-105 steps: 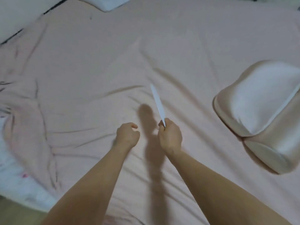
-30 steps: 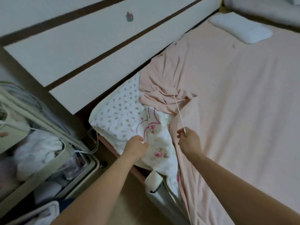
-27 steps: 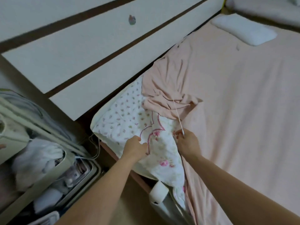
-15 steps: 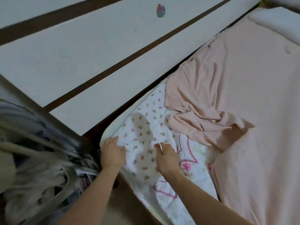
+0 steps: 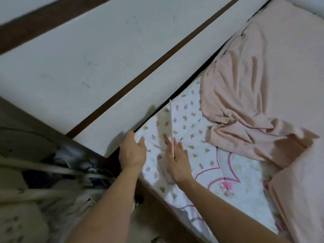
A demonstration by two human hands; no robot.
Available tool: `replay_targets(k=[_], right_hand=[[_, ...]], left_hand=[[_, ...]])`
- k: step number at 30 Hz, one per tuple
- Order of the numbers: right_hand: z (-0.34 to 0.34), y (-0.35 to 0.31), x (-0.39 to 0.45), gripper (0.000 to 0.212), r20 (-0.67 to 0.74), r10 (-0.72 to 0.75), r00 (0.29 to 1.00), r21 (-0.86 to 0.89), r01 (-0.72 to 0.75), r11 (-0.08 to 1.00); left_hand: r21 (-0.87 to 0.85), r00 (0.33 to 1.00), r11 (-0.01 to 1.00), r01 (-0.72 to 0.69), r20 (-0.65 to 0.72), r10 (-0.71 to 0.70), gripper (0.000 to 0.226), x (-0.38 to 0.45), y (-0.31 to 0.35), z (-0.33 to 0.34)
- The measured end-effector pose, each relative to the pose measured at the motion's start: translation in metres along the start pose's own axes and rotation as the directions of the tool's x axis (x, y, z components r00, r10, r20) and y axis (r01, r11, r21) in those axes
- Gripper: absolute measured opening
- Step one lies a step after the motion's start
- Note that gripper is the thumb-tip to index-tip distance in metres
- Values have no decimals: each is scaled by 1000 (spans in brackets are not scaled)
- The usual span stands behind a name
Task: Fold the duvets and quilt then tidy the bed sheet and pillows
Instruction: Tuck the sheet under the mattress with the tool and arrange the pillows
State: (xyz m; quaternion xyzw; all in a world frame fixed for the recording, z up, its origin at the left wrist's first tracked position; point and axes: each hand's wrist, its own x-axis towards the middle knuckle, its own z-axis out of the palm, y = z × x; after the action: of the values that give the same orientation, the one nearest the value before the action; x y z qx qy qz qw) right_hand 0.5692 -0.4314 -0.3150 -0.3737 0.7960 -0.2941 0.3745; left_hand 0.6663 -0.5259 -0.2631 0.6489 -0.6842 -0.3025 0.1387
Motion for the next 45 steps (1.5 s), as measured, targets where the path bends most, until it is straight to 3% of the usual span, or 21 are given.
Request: replay_targets(k=[3, 6, 8, 10, 12, 14, 16, 18, 21, 24, 26, 28, 29, 31, 33, 34, 36, 39, 41, 43, 45], right_hand=[[23, -24, 2, 49, 57, 79, 995, 5, -80, 997], [13, -33, 9, 45, 151, 192, 970, 14, -196, 980], [-4, -37, 13, 42, 167, 222, 961, 163, -249, 955], [-27, -40, 11, 43, 62, 168, 984, 245, -178, 953], [-51, -43, 4, 39, -115, 84, 990, 204, -59, 977], [-81, -42, -1, 35, -333, 24, 943, 23, -18, 1000], [-117, -33, 1, 22, -451, -7, 892, -197, -92, 976], [-155, -13, 7, 16, -467, 68, 882, -310, -235, 921], [-191, 34, 19, 24, -330, 112, 937, -465, -265, 845], [-199, 86, 24, 45, -201, 186, 962, -444, -259, 858], [-201, 114, 23, 63, -153, 232, 961, -476, -277, 835], [-205, 131, 22, 80, -204, 297, 933, -486, -359, 797], [-209, 136, 24, 84, -241, 299, 923, -501, -383, 776], [-211, 134, 28, 81, -295, 235, 926, -570, -368, 735], [-209, 129, 37, 61, -361, 149, 920, -586, -348, 731], [-212, 121, 40, 48, -390, 138, 910, -529, -344, 776], [-215, 103, 46, 31, -414, 162, 896, -336, -316, 887], [-204, 66, 47, 25, -378, 306, 874, 165, -262, 951], [-178, 39, 48, 25, -255, 479, 840, 456, -332, 826], [-146, 10, 45, 26, -63, 577, 814, 651, -405, 642], [-123, -14, 43, 18, 69, 567, 821, 798, -387, 463]], left_hand=[[126, 998, 992, 13, 60, -21, 24, 14, -15, -26], [202, 976, 975, 88, 180, -125, 55, 19, -23, -20], [491, 964, 870, -51, 253, -86, 64, 23, -27, -16], [657, 954, 708, -260, 286, 86, 65, 25, -18, -15], [562, 894, 702, -438, 353, 276, 56, 20, -2, -3], [292, 838, 836, -465, 450, 309, 42, 5, 30, 15], [76, 812, 940, -331, 531, 243, 41, -8, 72, 35], [-69, 809, 989, -131, 570, 147, 50, -17, 117, 58], [-143, 765, 975, 172, 642, -41, 73, -26, 160, 93], [-183, 736, 932, 314, 667, -117, 42, -25, 168, 127], [-219, 755, 894, 390, 633, -174, 46, -23, 170, 147], [-226, 782, 891, 394, 592, -196, 53, -23, 175, 165], [-243, 783, 897, 369, 602, -159, 42, -25, 179, 176], [-294, 768, 879, 375, 630, -117, 23, -27, 184, 190], [-398, 707, 762, 511, 698, -110, 25, -31, 194, 198], [-489, 695, 641, 592, 712, -100, 24, -32, 199, 199], [-658, 749, 388, 646, 645, -153, 19, -30, 209, 198], [-722, 766, 256, 643, 614, -191, 28, -18, 196, 172], [-677, 755, 349, 648, 631, -178, 42, -4, 178, 137], [-516, 742, 631, 580, 654, -148, 51, 11, 159, 99], [-329, 698, 788, 520, 696, -170, 37, 23, 152, 66]])
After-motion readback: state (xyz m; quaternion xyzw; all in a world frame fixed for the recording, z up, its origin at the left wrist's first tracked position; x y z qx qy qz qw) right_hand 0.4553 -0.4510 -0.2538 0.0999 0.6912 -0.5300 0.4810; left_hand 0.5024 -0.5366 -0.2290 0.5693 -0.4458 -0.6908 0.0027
